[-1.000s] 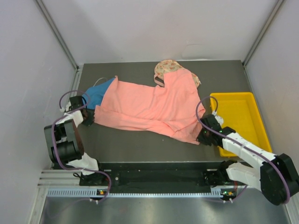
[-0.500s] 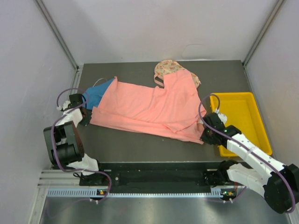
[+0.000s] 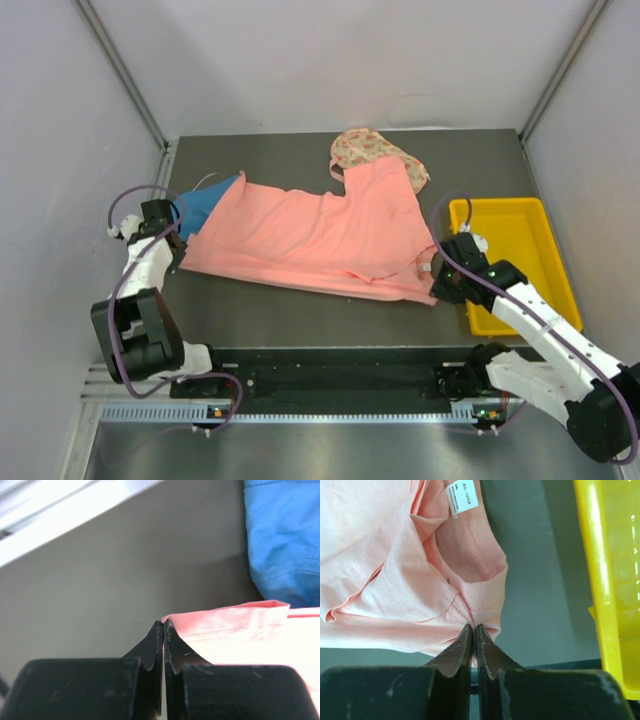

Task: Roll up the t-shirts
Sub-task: Fold the T-shirt at the center of the board.

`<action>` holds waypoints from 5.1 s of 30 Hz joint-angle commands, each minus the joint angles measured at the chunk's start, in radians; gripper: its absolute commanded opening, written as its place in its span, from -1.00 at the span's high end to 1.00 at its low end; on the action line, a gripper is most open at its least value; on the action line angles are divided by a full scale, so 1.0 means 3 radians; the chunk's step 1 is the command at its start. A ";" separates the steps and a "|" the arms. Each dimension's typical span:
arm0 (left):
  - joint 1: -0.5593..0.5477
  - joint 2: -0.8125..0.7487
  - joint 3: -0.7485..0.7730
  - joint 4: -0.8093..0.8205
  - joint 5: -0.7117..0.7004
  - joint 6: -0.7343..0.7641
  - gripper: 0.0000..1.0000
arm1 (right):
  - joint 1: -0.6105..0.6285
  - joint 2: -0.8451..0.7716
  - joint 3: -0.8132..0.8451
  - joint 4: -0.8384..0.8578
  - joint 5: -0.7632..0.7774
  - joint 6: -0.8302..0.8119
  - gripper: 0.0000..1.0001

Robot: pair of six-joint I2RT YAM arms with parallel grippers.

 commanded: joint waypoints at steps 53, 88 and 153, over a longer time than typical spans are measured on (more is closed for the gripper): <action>-0.1124 0.0397 0.0236 -0.0628 -0.1227 -0.0443 0.01 | 0.1304 0.1368 0.0569 0.1215 0.0233 -0.0436 0.06; -0.1012 0.0771 0.0354 -0.0229 -0.1222 -0.0223 1.00 | 0.2081 0.1915 0.0707 0.1201 0.0570 -0.0661 0.02; -0.1017 0.1123 0.0594 -0.0858 -0.1201 -0.0893 0.37 | 0.1974 0.2018 0.0998 0.1451 0.0636 -0.1035 0.84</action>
